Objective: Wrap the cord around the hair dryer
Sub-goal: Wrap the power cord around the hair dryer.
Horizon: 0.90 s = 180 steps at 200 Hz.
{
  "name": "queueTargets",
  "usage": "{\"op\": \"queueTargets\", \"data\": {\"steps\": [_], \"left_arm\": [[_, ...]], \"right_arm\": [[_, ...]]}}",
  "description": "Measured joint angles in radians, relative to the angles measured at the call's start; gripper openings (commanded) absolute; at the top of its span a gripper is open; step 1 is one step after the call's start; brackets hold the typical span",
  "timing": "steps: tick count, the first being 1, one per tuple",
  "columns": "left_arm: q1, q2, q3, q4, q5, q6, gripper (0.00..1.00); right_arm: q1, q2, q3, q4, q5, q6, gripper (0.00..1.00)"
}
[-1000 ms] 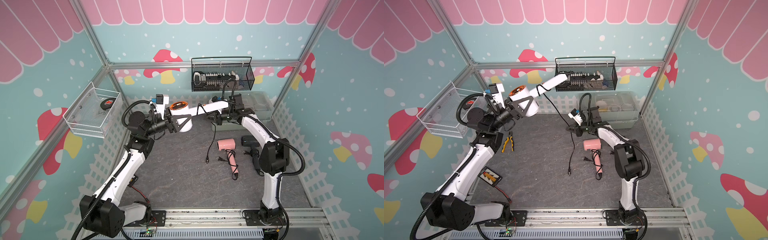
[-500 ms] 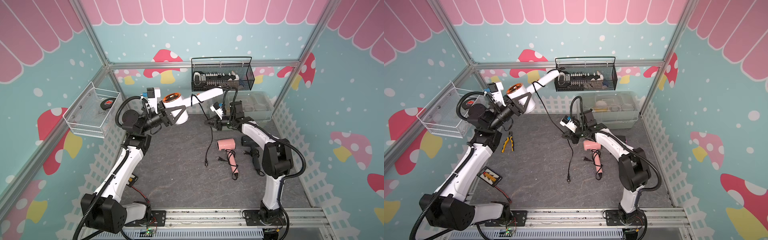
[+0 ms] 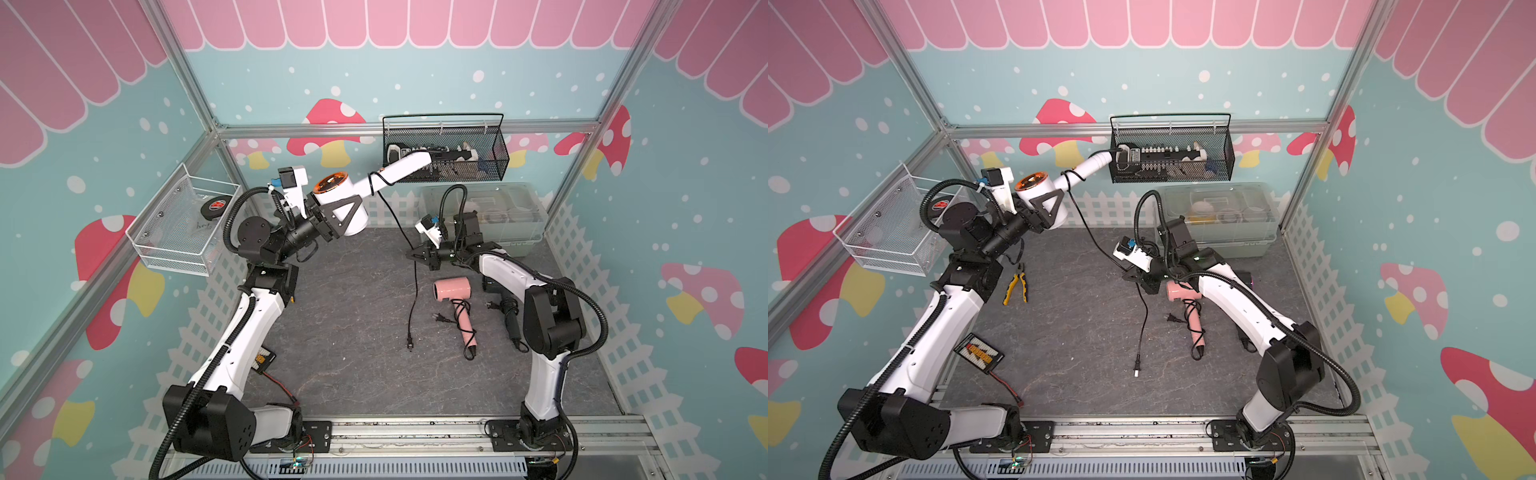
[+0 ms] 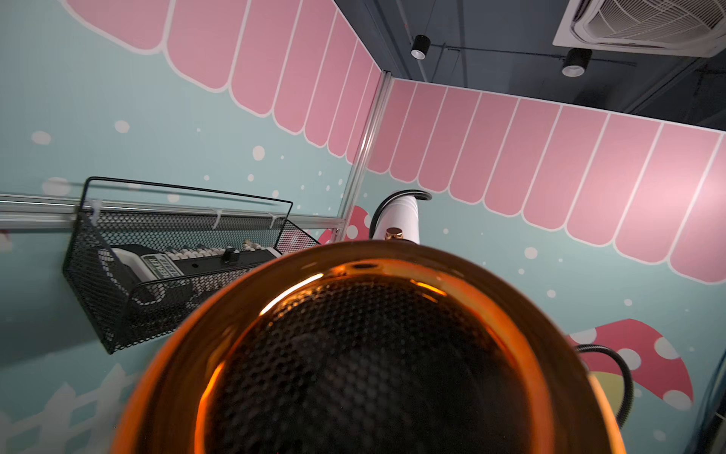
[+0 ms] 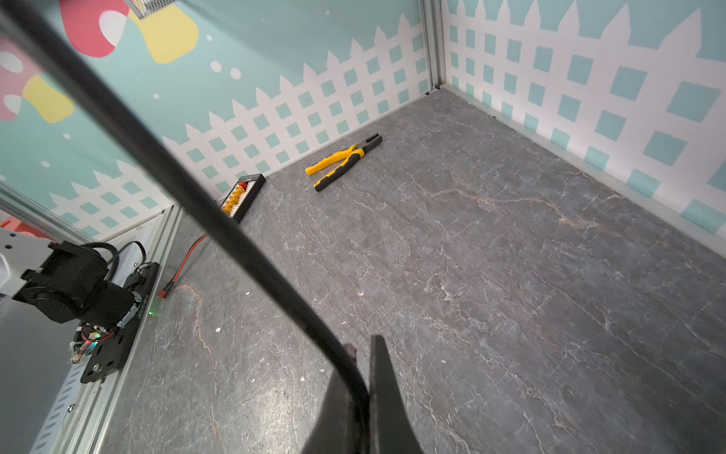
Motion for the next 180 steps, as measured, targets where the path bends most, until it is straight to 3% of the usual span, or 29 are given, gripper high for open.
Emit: {"op": "queueTargets", "data": {"steps": [48,97,180], "left_arm": [[0.01,0.0,0.04,-0.205,-0.199,0.188,0.0],[0.015,0.007,0.075,-0.418,-0.315,0.354,0.0],[-0.007,0.081,0.088,-0.679,-0.344,0.497,0.0]], "right_arm": [[0.122,-0.169,-0.062,-0.209,0.165,-0.168,0.0],[0.21,-0.366,-0.053,-0.4,0.308,-0.299,0.0],[0.243,-0.405,0.308,-0.664,0.549,-0.476,0.0]]}}
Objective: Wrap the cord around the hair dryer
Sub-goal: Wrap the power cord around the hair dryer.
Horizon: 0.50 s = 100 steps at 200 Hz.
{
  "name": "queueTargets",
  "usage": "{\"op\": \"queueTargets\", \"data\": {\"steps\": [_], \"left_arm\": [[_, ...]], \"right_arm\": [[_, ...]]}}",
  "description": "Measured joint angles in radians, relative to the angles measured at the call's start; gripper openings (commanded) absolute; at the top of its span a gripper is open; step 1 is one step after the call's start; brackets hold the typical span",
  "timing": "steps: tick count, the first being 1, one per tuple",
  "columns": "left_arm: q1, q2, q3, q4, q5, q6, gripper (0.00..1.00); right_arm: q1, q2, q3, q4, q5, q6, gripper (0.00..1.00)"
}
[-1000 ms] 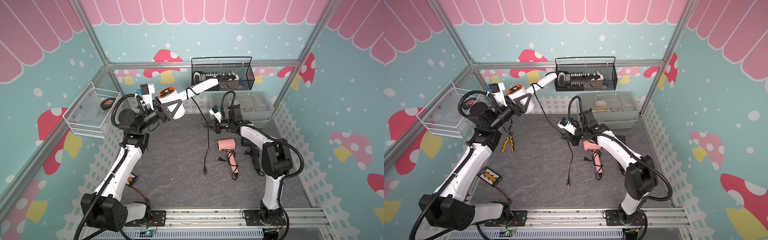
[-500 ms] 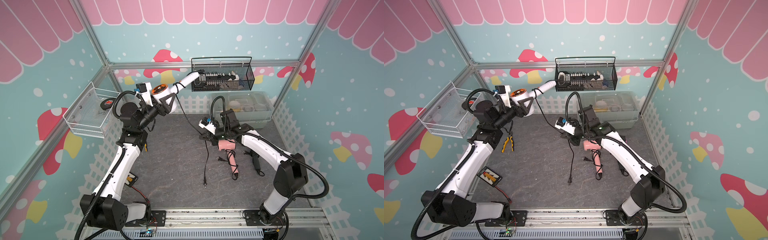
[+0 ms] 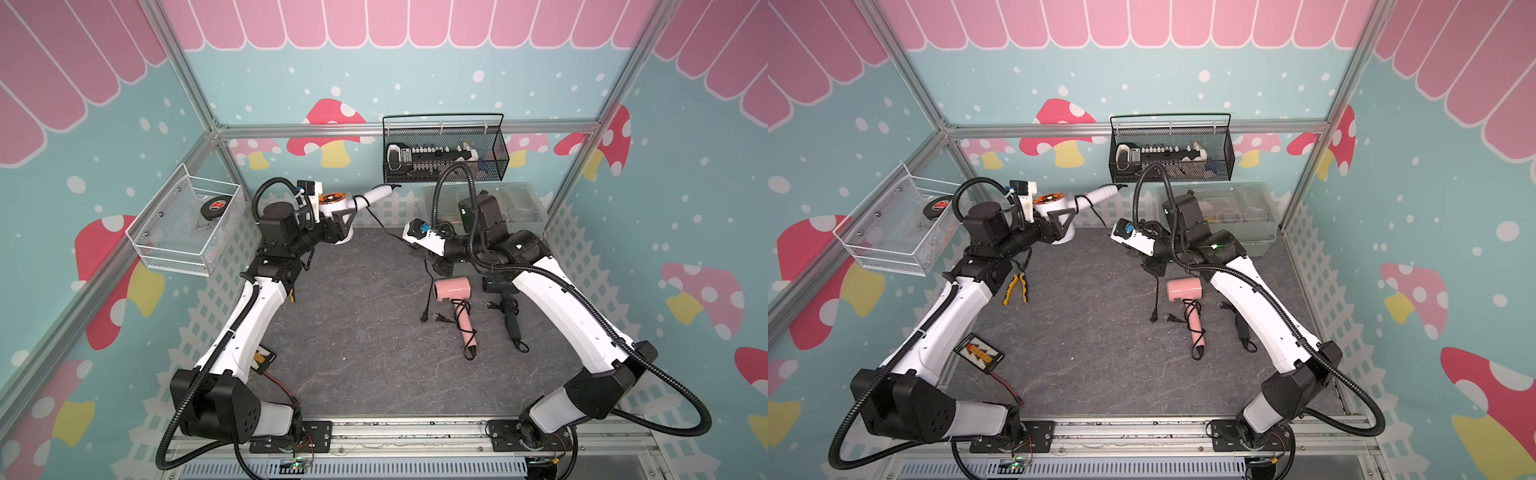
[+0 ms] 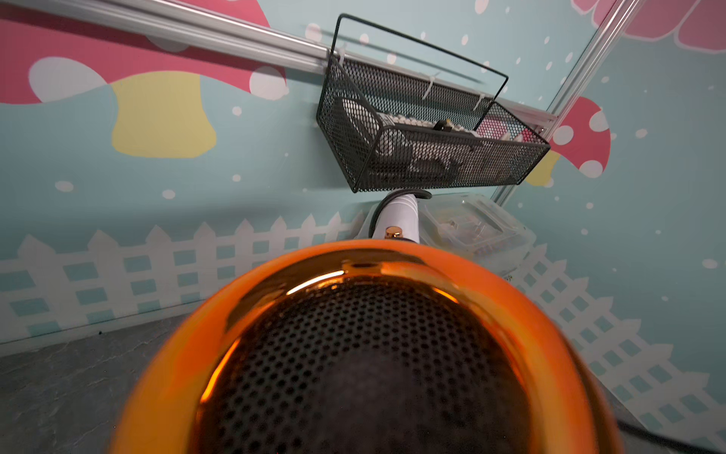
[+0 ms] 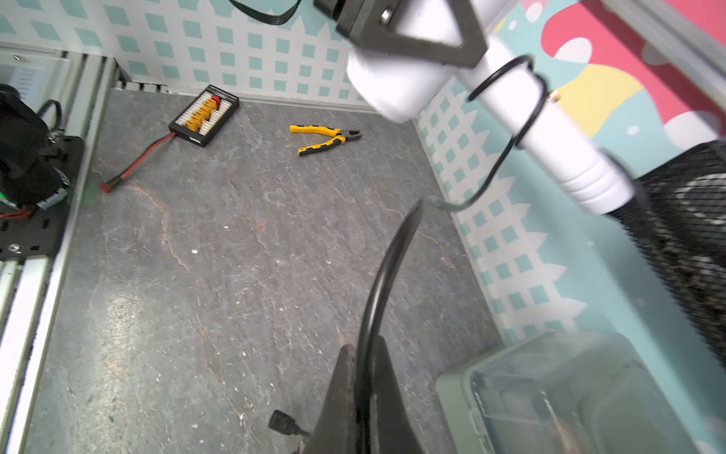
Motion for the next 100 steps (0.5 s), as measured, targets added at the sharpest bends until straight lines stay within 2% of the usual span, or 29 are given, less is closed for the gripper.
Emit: {"op": "queueTargets", "data": {"steps": [69,100], "left_arm": [[-0.142,-0.001,0.0,-0.229,0.023,0.15,0.0],[-0.182,-0.009,0.0,-0.325,0.082,0.204,0.0]], "right_arm": [[-0.005,0.182,0.415,-0.165,0.186,-0.148,0.0],[-0.023,0.286,0.563,-0.227,0.259,-0.203,0.0]]}}
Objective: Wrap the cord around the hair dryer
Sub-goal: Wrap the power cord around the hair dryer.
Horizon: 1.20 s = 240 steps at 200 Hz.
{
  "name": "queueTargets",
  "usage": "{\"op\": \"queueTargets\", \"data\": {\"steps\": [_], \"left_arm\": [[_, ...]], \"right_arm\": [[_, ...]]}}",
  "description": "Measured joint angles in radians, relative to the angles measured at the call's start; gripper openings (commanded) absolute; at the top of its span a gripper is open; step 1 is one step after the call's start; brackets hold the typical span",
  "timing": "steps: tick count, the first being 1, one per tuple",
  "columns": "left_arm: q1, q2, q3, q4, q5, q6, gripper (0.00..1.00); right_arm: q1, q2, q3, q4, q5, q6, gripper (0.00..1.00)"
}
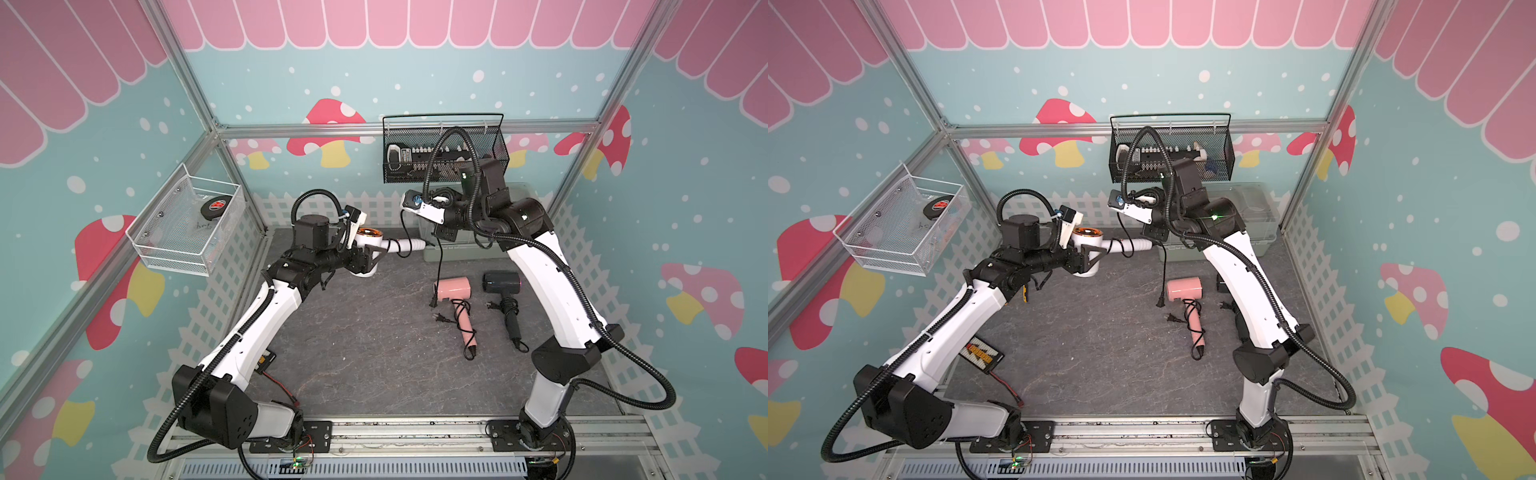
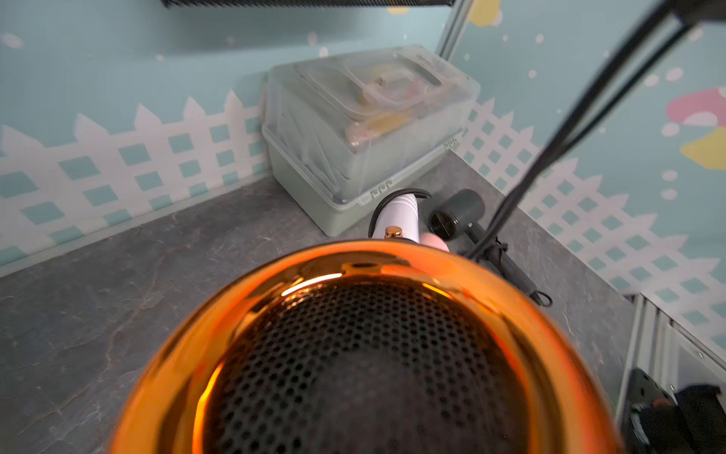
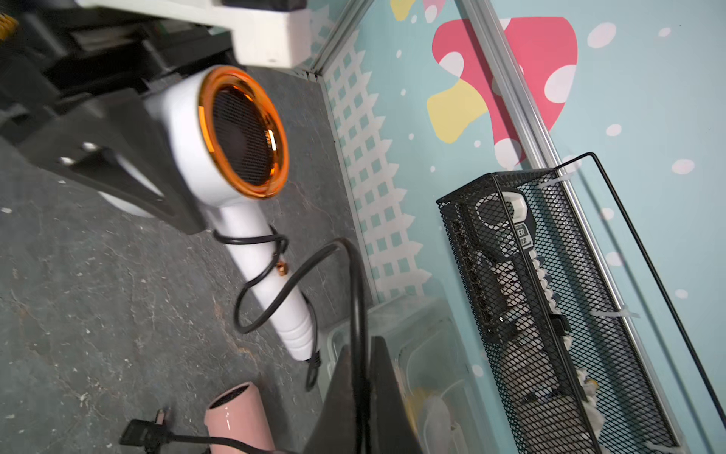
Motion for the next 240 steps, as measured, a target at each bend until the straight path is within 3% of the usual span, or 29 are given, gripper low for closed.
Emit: {"op": "queueTargets", "data": {"steps": [62,124,181,240], "left_arm": [[-0.023,-0.109,-0.026,-0.085,0.117,0.061,0.0],[-0.054,-0.145,-0.026,-0.115,0.226,0.068,0.0],[-0.069,-0.151,-0.039,0.011,0.357,-0.01,0.0],[-0.003,-0.149,-0.104,0.413,0.476,-0.275,0.0]], "right_arm": [[-0.072,0.074,0.076,-0.031,0.012,-0.048,0.0],[-0.111,0.134,0.087,-0.031,-0.09,-0.04,0.0],[-0.222,0.211,0.102,-0.025,-0.412,0.044,0.0],[-0.304,0.28,0.04,0.003,-0.72,0.174,0.0]]}}
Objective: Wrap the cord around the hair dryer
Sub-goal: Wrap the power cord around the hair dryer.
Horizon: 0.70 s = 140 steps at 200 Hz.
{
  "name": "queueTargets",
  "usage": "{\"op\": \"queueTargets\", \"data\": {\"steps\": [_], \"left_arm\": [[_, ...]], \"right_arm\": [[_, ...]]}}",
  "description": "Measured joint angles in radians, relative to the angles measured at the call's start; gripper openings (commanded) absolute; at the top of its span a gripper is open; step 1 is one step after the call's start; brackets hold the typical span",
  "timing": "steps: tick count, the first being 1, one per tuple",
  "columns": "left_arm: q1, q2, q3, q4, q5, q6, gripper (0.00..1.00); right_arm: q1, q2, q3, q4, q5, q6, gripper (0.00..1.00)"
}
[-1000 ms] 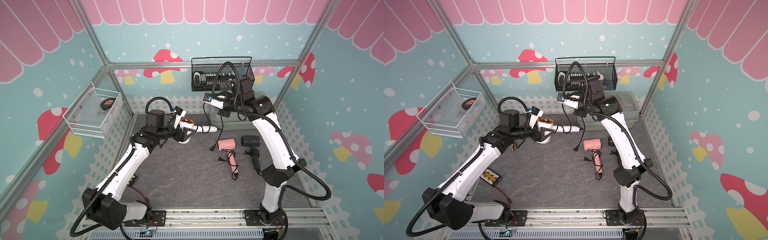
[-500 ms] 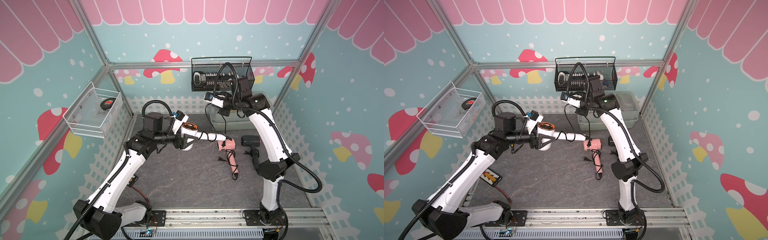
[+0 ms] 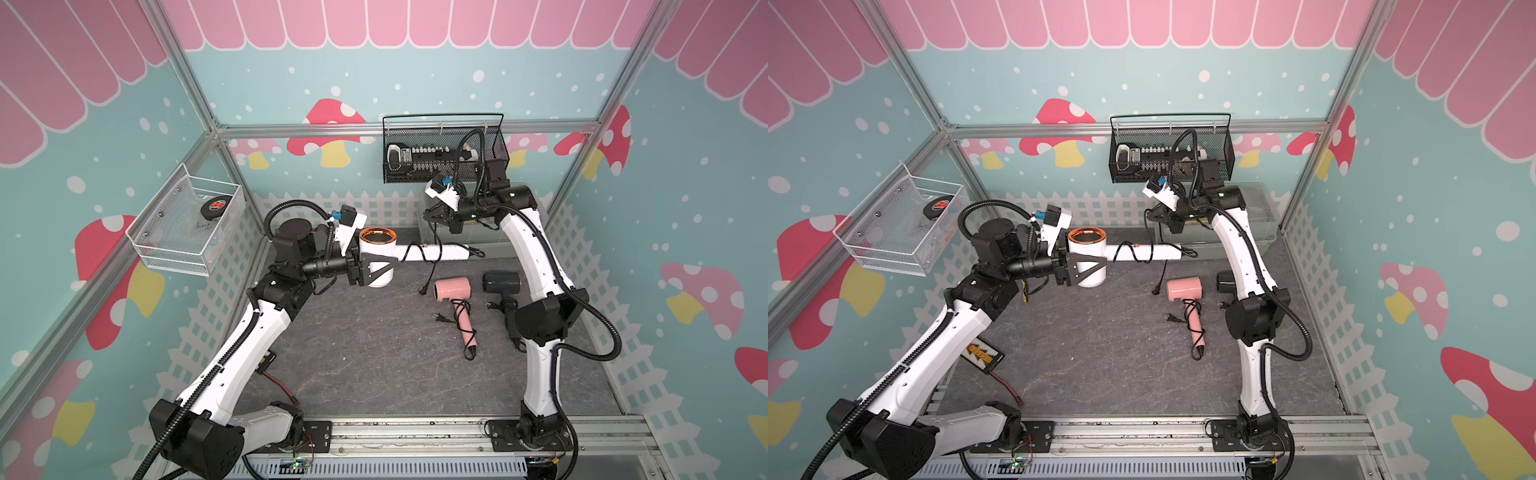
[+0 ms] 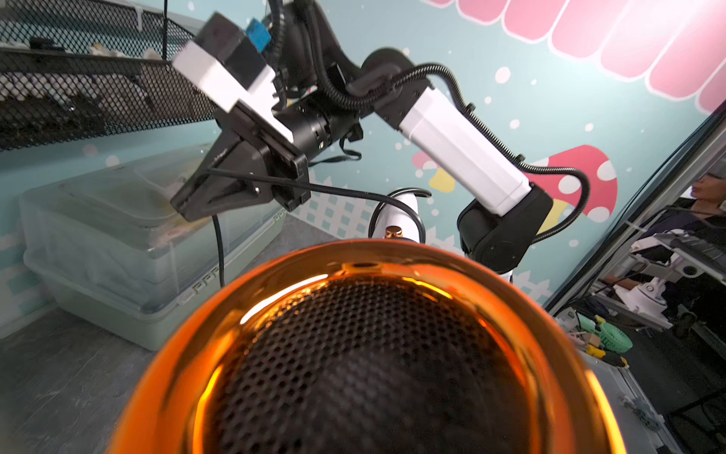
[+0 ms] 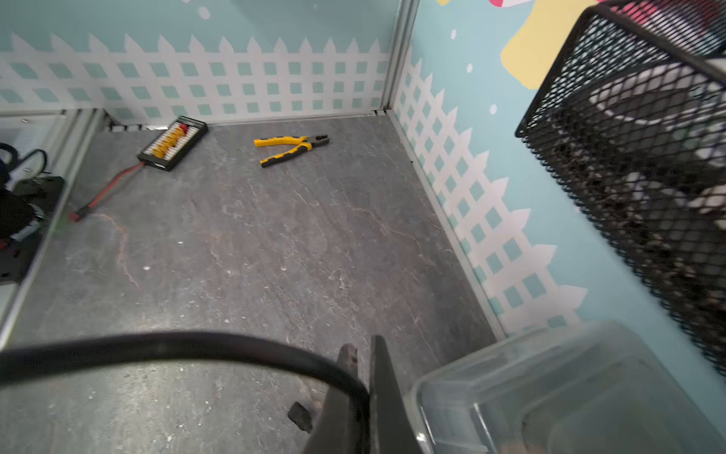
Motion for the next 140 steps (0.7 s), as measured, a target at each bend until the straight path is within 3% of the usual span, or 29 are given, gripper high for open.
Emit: {"op": "queueTargets", "data": {"steps": [55,107,140], "left_arm": [[0.053,0.045,-0.025,0.288,-0.005,-0.224,0.0],[0.105,0.089,-0.068,0.486,-0.068,-0.402,0.0],[0.105,0.121,-0.063,0.567,-0.084,-0.468,0.0]], "right_arm": [[-0.01,-0.02,-0.263,0.226,-0.2,0.199,0.0],[-0.01,-0.11,-0.591,0.591,-0.267,0.464,0.0],[-0.01,-0.155,-0.731,0.81,-0.293,0.599,0.07]]}}
